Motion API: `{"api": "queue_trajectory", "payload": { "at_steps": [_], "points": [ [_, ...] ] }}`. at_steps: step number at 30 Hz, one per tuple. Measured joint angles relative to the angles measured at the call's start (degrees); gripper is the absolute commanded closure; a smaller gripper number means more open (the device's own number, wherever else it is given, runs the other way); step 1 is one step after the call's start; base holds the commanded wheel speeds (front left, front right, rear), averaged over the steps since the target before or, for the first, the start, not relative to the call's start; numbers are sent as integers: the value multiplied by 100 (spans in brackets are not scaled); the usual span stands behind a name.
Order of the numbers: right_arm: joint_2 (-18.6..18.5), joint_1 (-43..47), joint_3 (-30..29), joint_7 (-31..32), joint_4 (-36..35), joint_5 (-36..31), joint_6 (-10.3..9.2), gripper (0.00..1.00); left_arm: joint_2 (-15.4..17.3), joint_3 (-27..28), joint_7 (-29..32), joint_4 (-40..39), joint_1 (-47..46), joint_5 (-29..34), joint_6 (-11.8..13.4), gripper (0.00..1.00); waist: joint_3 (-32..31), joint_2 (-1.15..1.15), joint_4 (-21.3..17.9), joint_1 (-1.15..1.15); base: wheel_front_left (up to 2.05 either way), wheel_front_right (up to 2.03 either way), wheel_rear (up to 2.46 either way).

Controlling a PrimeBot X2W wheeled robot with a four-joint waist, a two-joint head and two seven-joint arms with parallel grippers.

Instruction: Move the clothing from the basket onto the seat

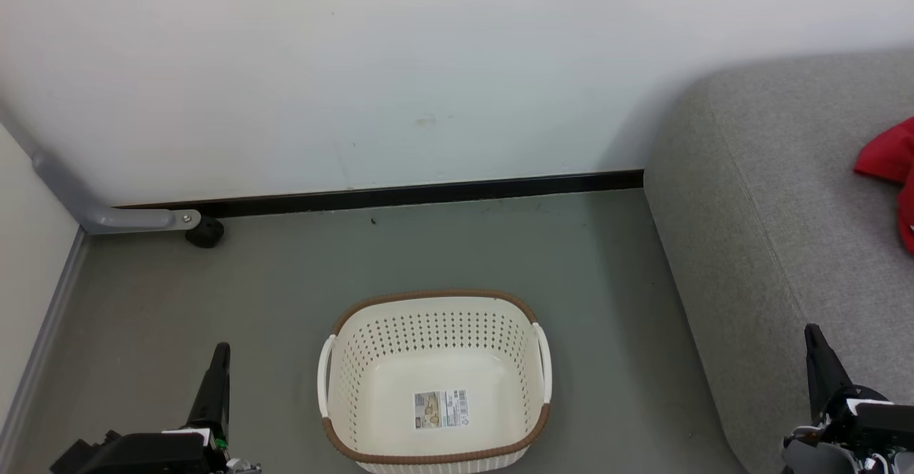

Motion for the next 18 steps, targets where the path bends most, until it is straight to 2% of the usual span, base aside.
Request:
{"api": "queue_trajectory", "payload": {
  "at_steps": [18],
  "points": [
    [7, -23, -7, -1, 0, 2, 1, 100, 0, 3, 0, -9, 0, -2, 0, 100, 0, 0, 0, 0, 0, 0, 0]
  ]
}}
